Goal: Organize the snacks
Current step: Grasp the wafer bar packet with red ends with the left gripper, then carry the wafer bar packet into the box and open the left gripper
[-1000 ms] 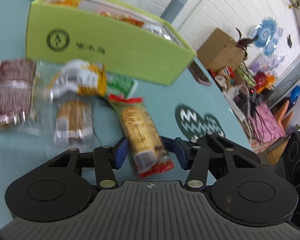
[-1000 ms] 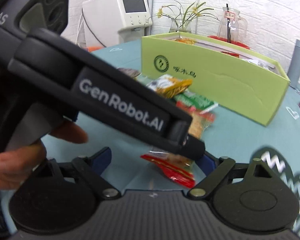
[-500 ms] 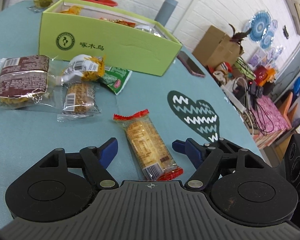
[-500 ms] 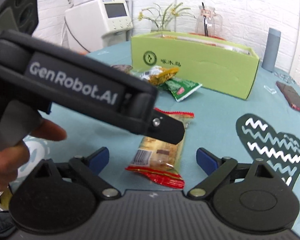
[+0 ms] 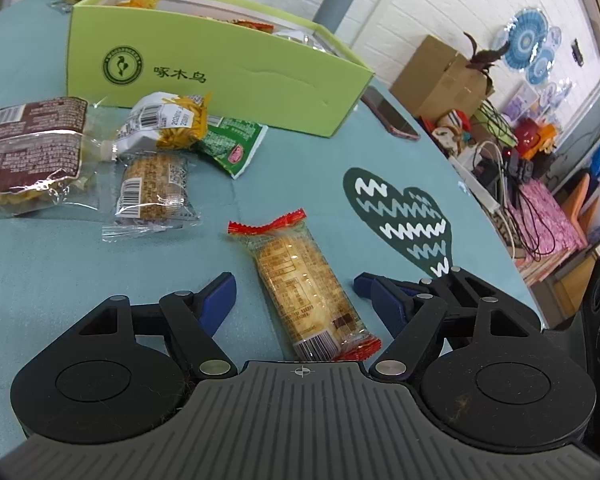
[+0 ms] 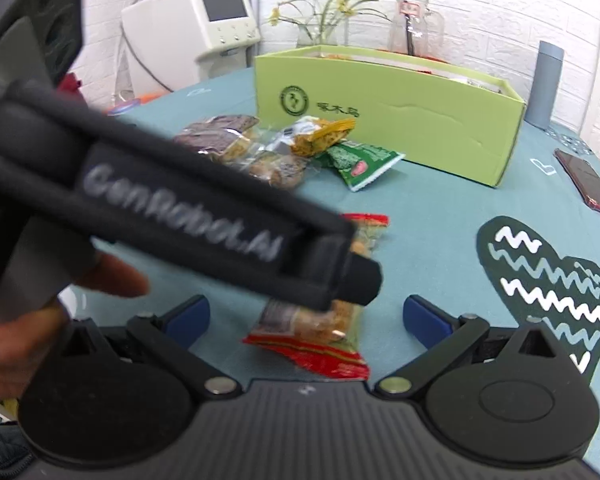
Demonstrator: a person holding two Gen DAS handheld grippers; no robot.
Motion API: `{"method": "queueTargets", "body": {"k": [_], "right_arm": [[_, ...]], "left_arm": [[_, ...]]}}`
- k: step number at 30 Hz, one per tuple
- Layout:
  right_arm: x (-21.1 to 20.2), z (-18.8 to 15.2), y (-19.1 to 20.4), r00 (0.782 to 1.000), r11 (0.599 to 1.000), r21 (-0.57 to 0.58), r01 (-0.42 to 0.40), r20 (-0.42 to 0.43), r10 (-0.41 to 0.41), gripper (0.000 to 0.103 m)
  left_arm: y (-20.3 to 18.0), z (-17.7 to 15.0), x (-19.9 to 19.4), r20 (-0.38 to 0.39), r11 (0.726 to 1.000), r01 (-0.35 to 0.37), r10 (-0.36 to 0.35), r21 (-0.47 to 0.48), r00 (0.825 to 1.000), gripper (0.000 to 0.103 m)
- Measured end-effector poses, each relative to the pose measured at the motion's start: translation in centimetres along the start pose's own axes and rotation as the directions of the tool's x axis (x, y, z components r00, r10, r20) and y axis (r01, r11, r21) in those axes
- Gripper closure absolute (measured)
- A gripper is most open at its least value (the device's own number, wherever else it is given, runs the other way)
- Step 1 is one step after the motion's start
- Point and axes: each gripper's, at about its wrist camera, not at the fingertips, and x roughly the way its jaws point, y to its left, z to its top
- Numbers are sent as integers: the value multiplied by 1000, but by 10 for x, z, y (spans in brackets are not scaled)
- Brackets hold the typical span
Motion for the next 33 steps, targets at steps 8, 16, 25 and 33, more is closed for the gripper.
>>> {"method": "queueTargets", "body": {"k": [8,16,25,33], "right_arm": [[-14,-6,5,999,1000,19,11,47,-12,32],[-31,11,0,993,999,20,28,115,-30,34],[8,133,-46,965,993,-91,76,256,-50,29],[134,214,-107,995,999,-42,17,95,-12,29]], "left_arm": [[-6,-12,0,-16,997,46,-45,56,999,87],[-25,4,-22,40,997,20,-23,77,999,88],[-20,136,-21,199,997,17,-33,82,980,88],[24,229,64,167,995,-77,65,65,984,83]]}}
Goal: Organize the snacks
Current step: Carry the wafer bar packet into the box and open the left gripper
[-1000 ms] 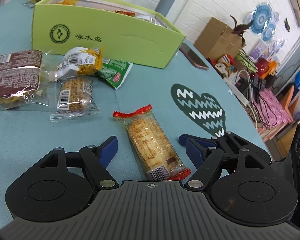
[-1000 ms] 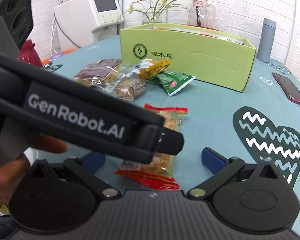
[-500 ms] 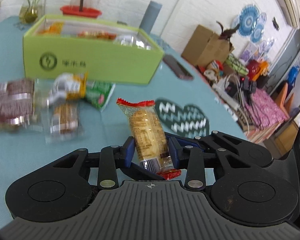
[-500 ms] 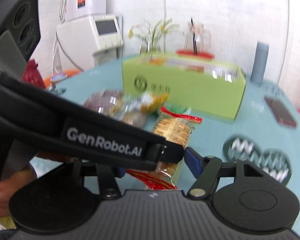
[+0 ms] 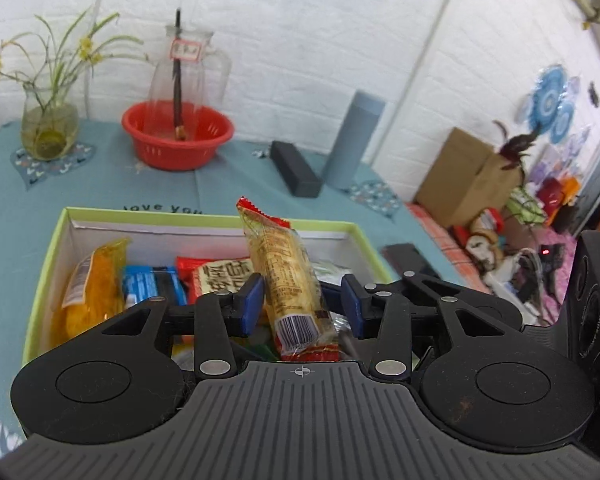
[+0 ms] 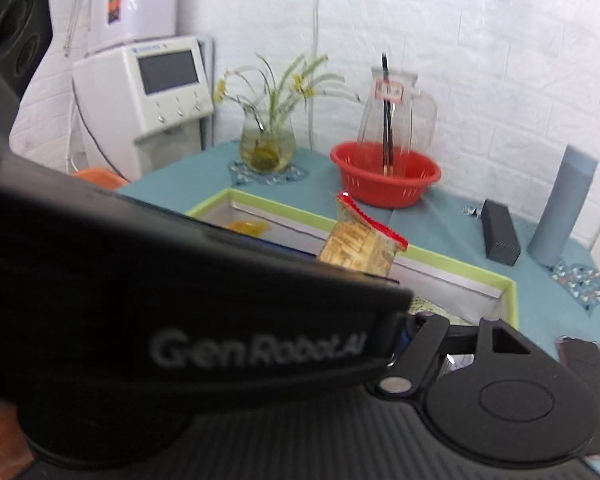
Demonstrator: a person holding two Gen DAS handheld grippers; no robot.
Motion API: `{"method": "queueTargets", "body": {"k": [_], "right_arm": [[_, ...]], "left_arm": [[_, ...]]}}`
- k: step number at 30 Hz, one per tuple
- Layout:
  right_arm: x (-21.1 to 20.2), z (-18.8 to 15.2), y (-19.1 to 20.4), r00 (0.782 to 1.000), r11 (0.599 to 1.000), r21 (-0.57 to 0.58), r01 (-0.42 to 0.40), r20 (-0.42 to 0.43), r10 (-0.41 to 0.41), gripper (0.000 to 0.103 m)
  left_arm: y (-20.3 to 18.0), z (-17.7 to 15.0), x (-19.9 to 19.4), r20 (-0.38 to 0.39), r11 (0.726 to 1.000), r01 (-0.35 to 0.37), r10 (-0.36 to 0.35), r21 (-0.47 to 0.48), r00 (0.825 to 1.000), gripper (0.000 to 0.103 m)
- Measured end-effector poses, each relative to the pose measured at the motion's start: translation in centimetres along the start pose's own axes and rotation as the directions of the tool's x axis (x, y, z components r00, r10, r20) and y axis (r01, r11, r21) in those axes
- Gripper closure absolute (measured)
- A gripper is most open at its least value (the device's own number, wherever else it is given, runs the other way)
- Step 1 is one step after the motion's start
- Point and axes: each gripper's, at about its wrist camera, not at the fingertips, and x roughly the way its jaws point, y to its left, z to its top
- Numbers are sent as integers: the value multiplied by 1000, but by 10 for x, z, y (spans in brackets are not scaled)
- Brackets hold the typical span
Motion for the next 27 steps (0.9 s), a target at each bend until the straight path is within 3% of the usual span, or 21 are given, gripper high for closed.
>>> {"method": "queueTargets", "body": {"k": [4,8,11,13,14,19,20,23,27], "right_arm": [[30,-5,-20,997,996,66,-67,-40,70,25],[36,-7,-19,997,996,61,-66,-26,67,25],[33,-11,-16,999,997,52,-50,-16,50,24],[26,-9,-9,1000,999,47,-27,-2,27,17],[20,-7,-9,1000,999,37,-14,17,14,8],[-45,-16,6,986,999,-6,47,160,-46,8],[-60,-24,11,983,999,-3,33,182,-32,2],[-93,-56,22,976,999,19,-30,218,25,1],[-93,-98,49,980,988,72,-135,160,122,1]], "left_arm": [[20,-3,35,-38,1000,-18,18,-14,999,90],[28,-6,36,-23,999,17,-18,-29,1000,85],[26,-6,29,14,1000,24,-24,-15,1000,58],[25,-5,20,46,999,37,-36,-19,998,43],[24,-4,13,63,999,47,-46,-19,997,42],[16,-18,-42,154,998,58,-59,8,986,30],[16,-26,-56,170,998,60,-62,13,984,29],[21,-56,-88,187,996,84,-81,-9,979,28],[34,-109,-107,146,991,72,-55,-114,988,27]]}}
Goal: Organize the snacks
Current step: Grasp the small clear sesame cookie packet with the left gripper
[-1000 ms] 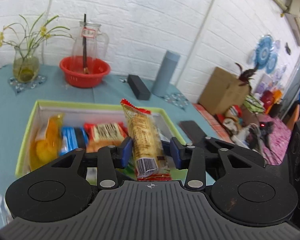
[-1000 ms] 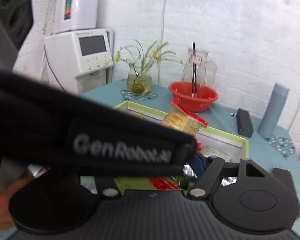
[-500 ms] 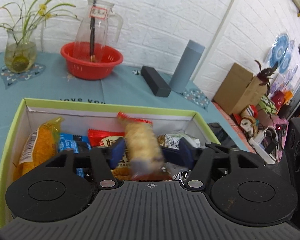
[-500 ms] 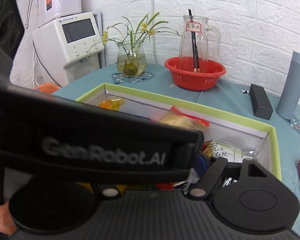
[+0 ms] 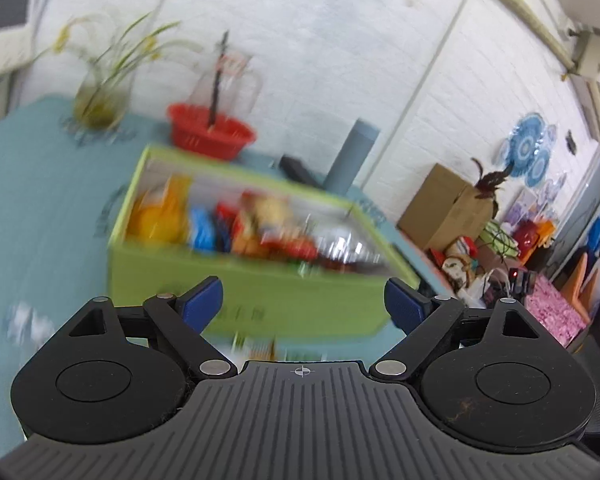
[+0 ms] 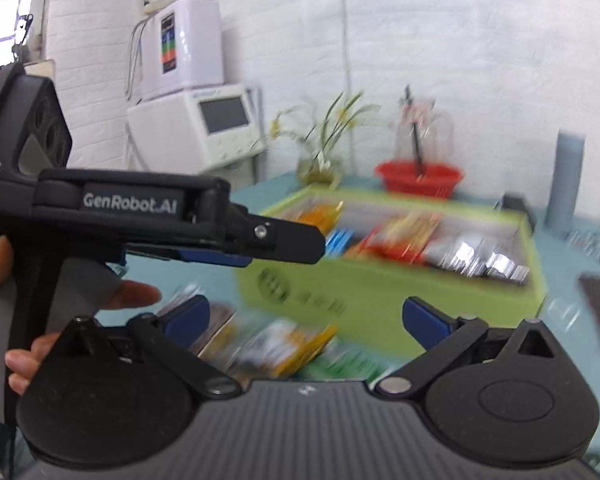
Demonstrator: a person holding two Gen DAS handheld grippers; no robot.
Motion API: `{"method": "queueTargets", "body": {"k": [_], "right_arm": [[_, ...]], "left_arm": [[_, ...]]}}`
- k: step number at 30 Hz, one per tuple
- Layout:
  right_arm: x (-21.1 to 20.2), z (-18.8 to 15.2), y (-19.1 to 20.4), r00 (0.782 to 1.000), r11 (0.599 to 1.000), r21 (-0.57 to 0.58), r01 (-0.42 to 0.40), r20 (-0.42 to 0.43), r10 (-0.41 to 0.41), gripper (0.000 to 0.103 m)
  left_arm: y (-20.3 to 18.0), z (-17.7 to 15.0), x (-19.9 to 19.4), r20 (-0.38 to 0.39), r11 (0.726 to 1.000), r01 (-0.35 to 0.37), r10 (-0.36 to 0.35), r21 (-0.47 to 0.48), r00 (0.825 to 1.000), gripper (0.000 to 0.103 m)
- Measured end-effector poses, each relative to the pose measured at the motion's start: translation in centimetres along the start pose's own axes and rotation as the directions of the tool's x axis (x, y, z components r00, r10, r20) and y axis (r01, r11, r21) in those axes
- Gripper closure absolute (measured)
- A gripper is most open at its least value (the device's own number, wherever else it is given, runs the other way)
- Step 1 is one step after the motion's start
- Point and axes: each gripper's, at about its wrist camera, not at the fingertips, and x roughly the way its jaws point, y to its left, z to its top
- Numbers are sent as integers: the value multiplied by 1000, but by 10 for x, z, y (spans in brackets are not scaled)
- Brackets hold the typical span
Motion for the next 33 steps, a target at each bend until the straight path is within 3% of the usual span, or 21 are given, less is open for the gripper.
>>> {"method": "queueTargets", "body": {"k": [3,7,10,12,15,24,27,29,31,33], "right_arm": [[19,-28,13,995,999,42,-34,-91,38,1],[21,-47,36,982,995,28,-91,-166,95,1],[22,-50,47,978,995,-26,-94,-188,88,2],[23,-50,46,969,993,-21,-118,-220,111,1],[20,-50,53,960,985,-53,-167,-235,150,2],[-17,-73,74,956,982,-100,-160,-261,130,1],[-31,-81,76,963,985,-98,-141,-245,113,2],[-38,-78,73,975,992,-80,-98,-208,79,2],[-43,-73,70,985,996,-89,-31,-172,15,1],[-40,-70,69,987,995,-100,1,-162,-17,1]], "left_arm": [[9,-31,-10,-67,999,-25,22,-45,997,28],[5,-51,-13,-112,999,-37,38,11,993,33],[0,-59,-4,-157,996,-43,54,77,986,47],[2,-62,0,-191,996,-44,60,83,980,50],[3,-68,-3,-243,996,19,2,84,970,62],[-8,-104,-32,-288,997,70,-60,27,956,59],[-20,-114,-41,-287,996,74,-57,48,956,57],[-26,-110,-46,-263,996,61,-43,61,964,54],[-28,-101,-51,-216,996,52,-35,76,976,44],[-27,-94,-49,-199,997,35,-20,71,980,42]]}}
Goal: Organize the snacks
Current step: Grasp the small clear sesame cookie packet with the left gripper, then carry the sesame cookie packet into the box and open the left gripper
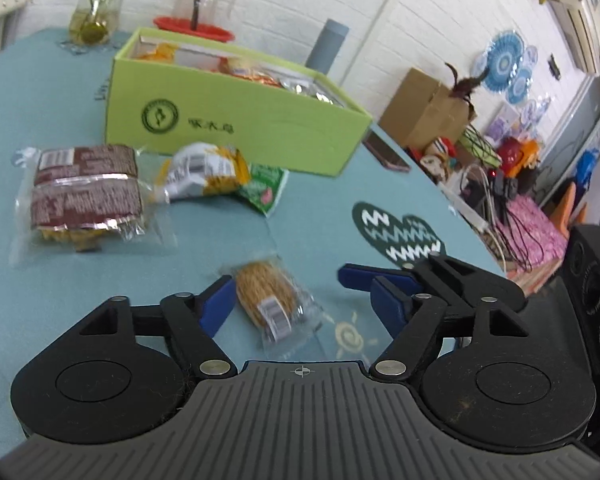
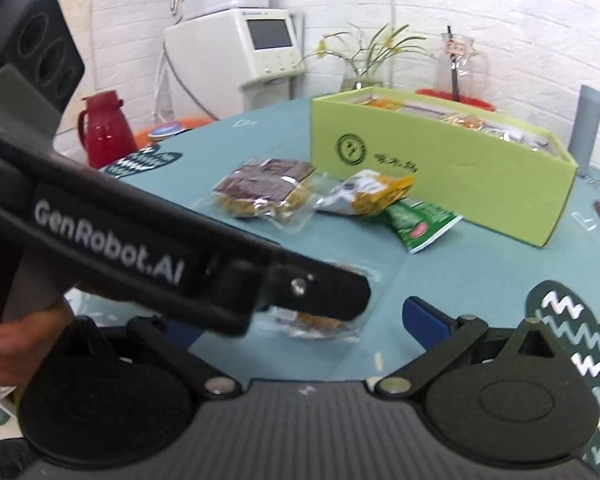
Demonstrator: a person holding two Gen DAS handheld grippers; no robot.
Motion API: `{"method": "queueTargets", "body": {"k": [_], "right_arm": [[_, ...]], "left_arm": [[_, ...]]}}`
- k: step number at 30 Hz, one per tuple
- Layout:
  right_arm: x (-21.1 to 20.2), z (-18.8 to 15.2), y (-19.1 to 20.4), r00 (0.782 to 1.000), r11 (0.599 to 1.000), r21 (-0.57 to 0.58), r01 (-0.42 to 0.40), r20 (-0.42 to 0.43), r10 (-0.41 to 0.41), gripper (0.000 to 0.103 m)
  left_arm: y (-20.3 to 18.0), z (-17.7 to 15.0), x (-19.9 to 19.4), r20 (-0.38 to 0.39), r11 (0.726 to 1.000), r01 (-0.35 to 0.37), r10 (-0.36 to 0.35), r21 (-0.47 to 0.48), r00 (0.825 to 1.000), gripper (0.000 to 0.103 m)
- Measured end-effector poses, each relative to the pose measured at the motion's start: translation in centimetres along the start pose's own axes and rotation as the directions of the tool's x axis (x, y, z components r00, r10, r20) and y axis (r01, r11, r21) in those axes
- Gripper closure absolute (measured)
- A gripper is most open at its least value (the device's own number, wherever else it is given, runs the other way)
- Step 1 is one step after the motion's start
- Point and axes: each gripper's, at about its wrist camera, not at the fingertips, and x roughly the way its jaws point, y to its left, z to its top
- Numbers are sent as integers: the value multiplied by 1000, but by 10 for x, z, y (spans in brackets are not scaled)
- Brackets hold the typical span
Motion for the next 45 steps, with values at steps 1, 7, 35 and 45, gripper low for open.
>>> {"method": "queueTargets", "body": {"k": [1,7,35,45], "right_arm": [[3,1,0,1000,1000,-4,0,-6,0,1],[17,-3,2,999,999,-33,-9,-37,8,33],[162,166,-104,1000,999,-42,-5,14,5,33],[117,160,-106,988,1000,4,28,150,-28,1]], "left_arm": [[1,2,4,-8,1000,-2,2,-6,1000,43],[2,-8,27,-66,999,-48,50,25,997,76],[77,195,122,74,991,-131,130,14,989,79],[62,193,73,232,996,-90,81,27,969,37]]}}
